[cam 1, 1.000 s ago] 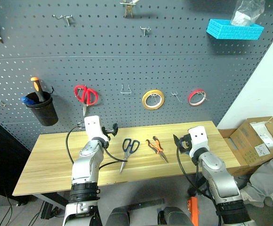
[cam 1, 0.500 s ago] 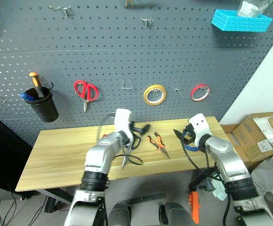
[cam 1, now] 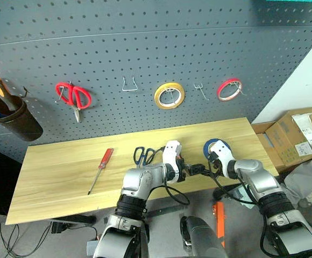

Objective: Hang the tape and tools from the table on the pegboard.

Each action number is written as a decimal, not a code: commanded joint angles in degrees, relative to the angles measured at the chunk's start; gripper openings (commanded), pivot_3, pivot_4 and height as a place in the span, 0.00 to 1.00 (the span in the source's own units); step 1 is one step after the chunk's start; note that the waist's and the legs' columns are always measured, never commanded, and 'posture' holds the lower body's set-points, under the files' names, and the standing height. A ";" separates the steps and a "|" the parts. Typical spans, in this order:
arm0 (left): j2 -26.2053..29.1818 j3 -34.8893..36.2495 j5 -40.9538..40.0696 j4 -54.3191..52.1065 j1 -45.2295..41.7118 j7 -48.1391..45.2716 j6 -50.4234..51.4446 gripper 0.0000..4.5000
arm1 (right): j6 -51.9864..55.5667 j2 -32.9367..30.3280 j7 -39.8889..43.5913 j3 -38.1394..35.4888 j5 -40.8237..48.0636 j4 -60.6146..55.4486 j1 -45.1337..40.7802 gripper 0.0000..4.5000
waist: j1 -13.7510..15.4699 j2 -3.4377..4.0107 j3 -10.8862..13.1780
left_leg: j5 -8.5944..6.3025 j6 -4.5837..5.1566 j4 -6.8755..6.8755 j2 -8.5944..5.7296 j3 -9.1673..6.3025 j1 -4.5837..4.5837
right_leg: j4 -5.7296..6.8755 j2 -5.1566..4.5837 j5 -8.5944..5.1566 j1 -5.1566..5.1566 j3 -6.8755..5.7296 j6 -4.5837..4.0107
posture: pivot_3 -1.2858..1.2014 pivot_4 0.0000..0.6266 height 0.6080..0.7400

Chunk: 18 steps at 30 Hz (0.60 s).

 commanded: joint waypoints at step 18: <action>-0.90 -0.82 -0.97 -5.50 3.40 0.94 0.76 0.99 | -2.65 1.33 -2.89 -5.31 0.92 6.22 -7.66 1.00 | -0.06 -0.08 1.44 | 0.01 -0.03 0.10 -0.18 -0.08 -0.21 | -0.05 -0.15 0.02 -0.08 -0.03 0.05 | 0.53 0.46 1.00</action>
